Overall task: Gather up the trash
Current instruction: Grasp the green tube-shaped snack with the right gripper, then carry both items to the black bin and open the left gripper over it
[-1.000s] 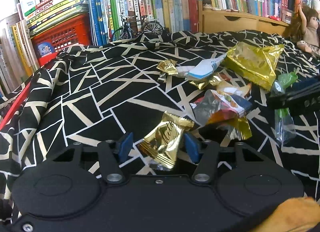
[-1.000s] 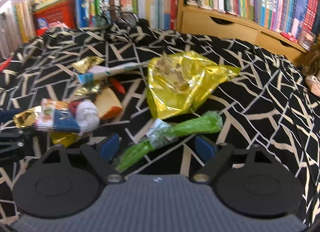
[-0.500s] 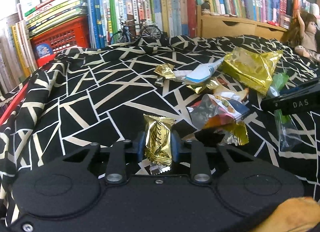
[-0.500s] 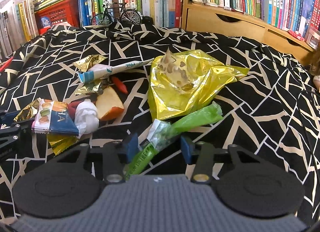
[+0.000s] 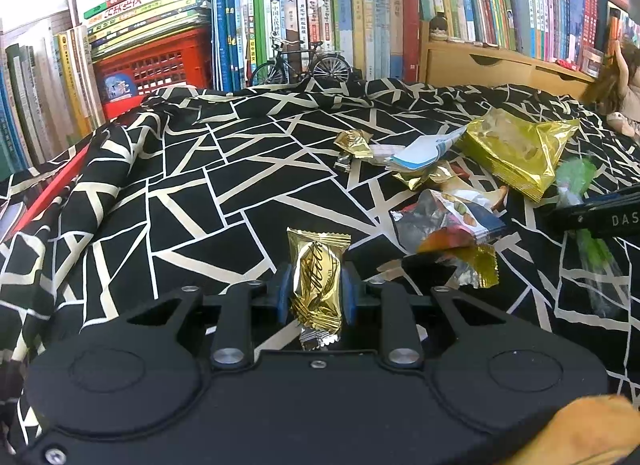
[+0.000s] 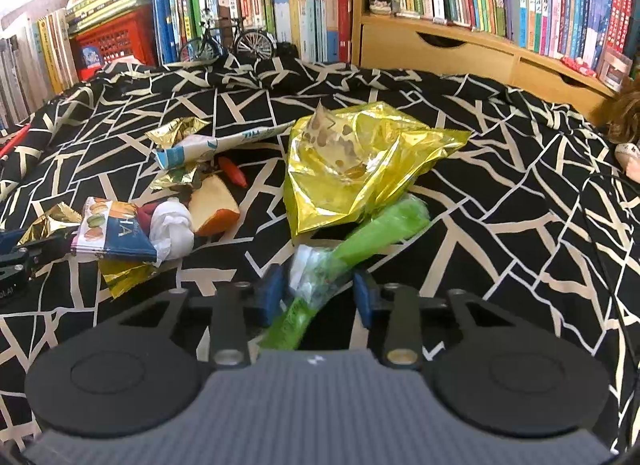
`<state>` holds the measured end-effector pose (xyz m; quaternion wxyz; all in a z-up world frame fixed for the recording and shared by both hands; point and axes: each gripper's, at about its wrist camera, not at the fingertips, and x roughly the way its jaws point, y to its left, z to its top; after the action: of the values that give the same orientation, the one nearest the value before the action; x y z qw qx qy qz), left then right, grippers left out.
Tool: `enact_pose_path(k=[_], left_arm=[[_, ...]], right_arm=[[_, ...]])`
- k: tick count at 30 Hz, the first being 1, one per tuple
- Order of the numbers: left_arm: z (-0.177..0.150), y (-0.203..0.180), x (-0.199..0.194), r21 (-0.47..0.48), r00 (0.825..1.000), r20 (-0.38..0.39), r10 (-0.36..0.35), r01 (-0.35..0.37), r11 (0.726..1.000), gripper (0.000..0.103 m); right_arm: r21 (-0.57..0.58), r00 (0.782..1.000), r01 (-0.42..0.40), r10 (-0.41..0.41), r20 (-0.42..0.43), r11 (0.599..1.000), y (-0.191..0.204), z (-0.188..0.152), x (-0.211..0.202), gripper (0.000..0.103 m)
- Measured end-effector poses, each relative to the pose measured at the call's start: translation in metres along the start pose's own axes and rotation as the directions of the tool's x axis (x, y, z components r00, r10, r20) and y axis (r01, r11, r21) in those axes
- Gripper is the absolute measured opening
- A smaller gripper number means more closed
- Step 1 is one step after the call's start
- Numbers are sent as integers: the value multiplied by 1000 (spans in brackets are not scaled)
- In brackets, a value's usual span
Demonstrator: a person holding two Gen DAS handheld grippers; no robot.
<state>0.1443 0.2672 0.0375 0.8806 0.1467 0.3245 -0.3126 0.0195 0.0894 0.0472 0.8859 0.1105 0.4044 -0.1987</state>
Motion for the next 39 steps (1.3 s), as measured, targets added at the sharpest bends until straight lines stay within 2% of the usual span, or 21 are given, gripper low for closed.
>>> enact_pose_path(k=[9,18,22,31,37,39], left_arm=[[-5,-8,-19,-14,999,23,25,-25,1000,24],[-10,-14,-62,-98,993,57,103,-97,990,24],[-17,-27,-89,-169,984,73,161,-147,975,24],[-43,-68,-166,-293,953,66,296,-265,919,25],[-63,-82,-208,-288,925,40,379,-352,891,25],[-71,-81,-220,-301,913,25,408,-382,873,27]], right_arm=[[-8,998,-31,31,56,999,-6,-6,-20,36],[-83,982,-125,136,131,989,-12,-6,-51,36],[-153,963,-185,210,168,971,-17,-8,-69,36],[-272,909,-332,383,163,903,-26,-11,-106,37],[-291,870,-432,479,112,853,-24,-25,-121,37],[-304,858,-456,504,100,837,-22,-31,-125,37]])
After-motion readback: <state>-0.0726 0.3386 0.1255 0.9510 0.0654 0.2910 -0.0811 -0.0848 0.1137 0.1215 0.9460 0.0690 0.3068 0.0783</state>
